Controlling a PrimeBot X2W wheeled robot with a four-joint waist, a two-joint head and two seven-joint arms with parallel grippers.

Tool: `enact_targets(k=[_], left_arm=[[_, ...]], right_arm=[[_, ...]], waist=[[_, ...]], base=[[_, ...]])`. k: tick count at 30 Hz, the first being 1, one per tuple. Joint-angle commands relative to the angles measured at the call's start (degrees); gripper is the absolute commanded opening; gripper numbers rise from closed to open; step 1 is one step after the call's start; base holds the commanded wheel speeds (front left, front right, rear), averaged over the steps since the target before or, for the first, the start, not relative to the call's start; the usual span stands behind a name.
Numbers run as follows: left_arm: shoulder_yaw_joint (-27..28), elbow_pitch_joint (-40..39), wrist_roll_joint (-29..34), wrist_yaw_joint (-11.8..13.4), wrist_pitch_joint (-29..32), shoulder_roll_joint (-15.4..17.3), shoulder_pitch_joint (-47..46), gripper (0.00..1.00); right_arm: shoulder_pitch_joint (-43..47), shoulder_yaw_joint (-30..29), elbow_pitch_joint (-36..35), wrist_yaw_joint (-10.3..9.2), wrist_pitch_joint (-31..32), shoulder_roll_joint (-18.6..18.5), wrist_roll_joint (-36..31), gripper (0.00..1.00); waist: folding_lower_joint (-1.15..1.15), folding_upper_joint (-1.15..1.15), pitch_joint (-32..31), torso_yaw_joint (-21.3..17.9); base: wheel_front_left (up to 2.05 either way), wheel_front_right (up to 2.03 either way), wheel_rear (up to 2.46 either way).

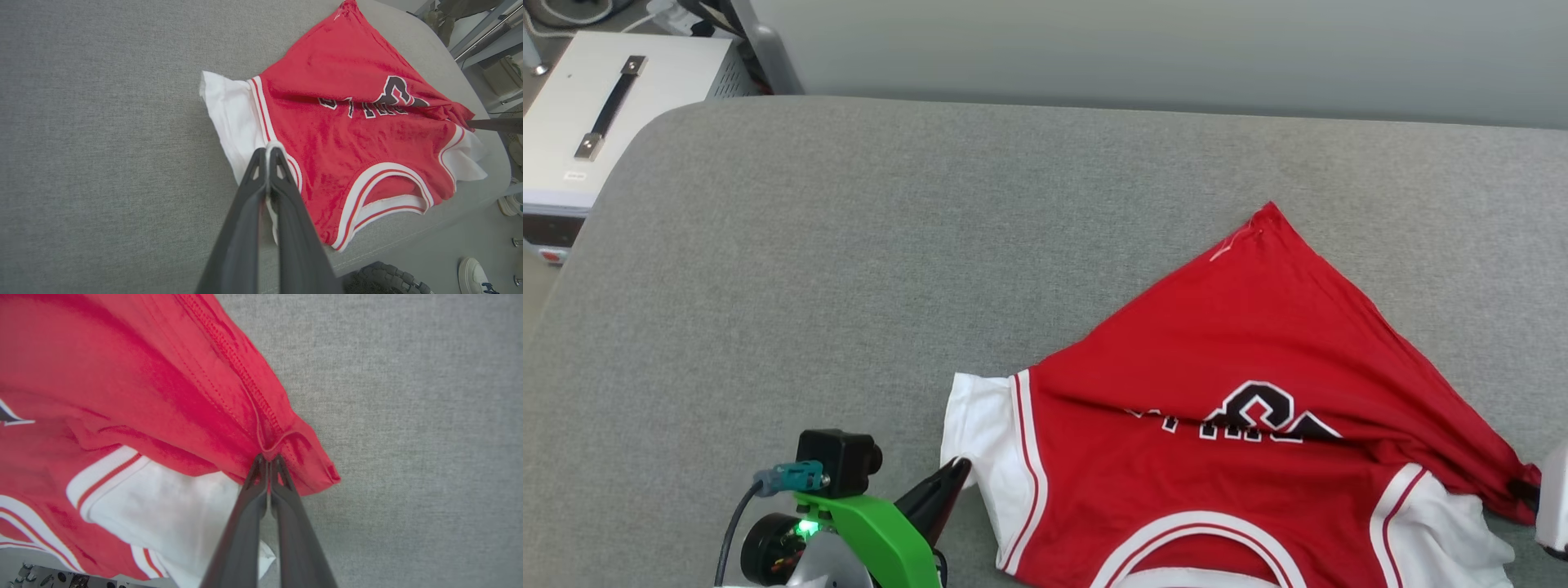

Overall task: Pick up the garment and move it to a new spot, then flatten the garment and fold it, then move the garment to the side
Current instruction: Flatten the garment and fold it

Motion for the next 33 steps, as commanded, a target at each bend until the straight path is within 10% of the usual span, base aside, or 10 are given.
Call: enact_targets(k=[1, 13, 14, 15, 33], left_arm=[[0.15, 0.28, -0.54, 0.20, -0.48, -0.34, 0.58, 0.00], [-0.06, 2.21, -0.31, 0.06, -1.52, -2.39, -1.41, 0.00], [-0.14, 2.30, -0.25, 0.00, -1.47, -2.41, -1.56, 0.00], [-0.19, 2.35, -0.19, -0.04, -1.42, -2.40, -1.70, 0.00], [-0.92, -1.37, 1.37, -1.11, -0.61, -2.56, -6.09, 0.00]], right_arm=[[2.20, -0.95, -0.96, -0.04, -0.56, 0.43, -0.09, 0.00], [11.39, -4.71, -3.99, -0.04, -1.66, 3.87, -3.55, 0.00], [11.31, -4.47, -4.15, -0.04, -1.54, 3.90, -3.62, 0.81], [11.18, -4.36, -4.35, -0.04, -1.44, 3.85, -3.62, 1.00], [-6.73, 0.98, -20.12, -0.04, 10.72, -1.54, -0.14, 1.00]], waist=[[0.00, 0.00, -1.72, -1.81], [0.00, 0.00, -1.48, -1.96], [0.00, 0.00, -1.47, -1.97], [0.00, 0.00, -1.51, -1.94], [0.00, 0.00, 6.28, 4.39]], base=[[0.00, 0.00, 0.00], [0.00, 0.00, 0.00], [0.00, 0.00, 0.00], [0.00, 0.00, 0.00], [0.00, 0.00, 0.00]])
